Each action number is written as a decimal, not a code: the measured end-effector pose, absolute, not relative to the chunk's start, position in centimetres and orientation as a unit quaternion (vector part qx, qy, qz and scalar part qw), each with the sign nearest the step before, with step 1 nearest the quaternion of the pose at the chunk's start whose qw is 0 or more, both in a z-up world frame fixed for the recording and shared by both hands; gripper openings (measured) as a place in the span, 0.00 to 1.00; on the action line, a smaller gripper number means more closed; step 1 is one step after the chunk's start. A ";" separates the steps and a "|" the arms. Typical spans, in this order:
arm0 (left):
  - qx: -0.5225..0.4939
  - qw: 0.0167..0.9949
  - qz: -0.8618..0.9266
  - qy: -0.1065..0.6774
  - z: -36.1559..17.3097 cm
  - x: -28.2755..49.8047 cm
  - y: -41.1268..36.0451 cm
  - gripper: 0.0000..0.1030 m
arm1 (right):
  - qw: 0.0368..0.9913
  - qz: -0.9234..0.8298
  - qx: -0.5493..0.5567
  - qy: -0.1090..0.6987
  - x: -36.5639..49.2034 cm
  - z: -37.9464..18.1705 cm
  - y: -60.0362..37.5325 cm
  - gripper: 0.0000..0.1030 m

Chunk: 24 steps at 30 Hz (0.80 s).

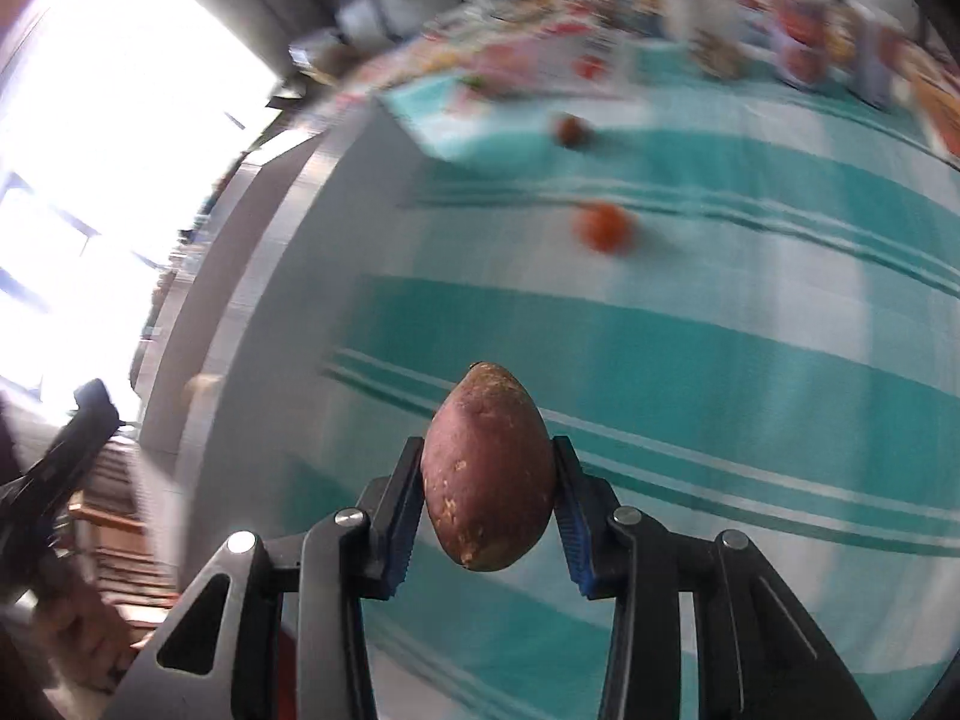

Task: Organize fruits
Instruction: 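Carry the dark brown fruit and sweet potato into the box with both tools, then open both tools over the box floor, releasing both fruits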

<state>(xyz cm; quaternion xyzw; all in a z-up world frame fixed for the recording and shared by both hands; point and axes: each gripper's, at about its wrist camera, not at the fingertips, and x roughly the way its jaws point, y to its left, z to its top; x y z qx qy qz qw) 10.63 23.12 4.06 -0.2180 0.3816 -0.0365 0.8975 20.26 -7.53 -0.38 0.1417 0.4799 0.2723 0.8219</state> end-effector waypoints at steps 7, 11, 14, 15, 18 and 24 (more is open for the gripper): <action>-0.188 0.866 0.083 0.456 -1.3 16.4 32.3 0.41 | 0.804 0.392 0.097 0.437 20.3 4.1 9.3 0.39; -0.173 0.850 0.111 0.485 -3.8 16.6 34.1 0.46 | 0.805 0.388 0.044 0.446 21.2 2.0 15.9 0.39; -0.159 0.852 0.133 0.482 -4.0 15.5 34.6 0.71 | 0.803 0.387 0.025 0.453 21.4 0.0 18.2 0.40; -0.157 0.856 0.137 0.472 -3.6 15.2 34.5 0.74 | 0.804 0.383 0.028 0.453 21.5 -0.2 18.3 0.40; -0.153 0.873 0.143 0.441 -1.7 14.1 34.3 0.76 | 0.818 0.387 0.060 0.421 21.5 1.3 15.8 0.73; -0.139 0.908 0.086 0.385 2.5 13.5 27.8 0.83 | 0.887 0.327 0.028 0.325 21.2 4.9 6.0 0.98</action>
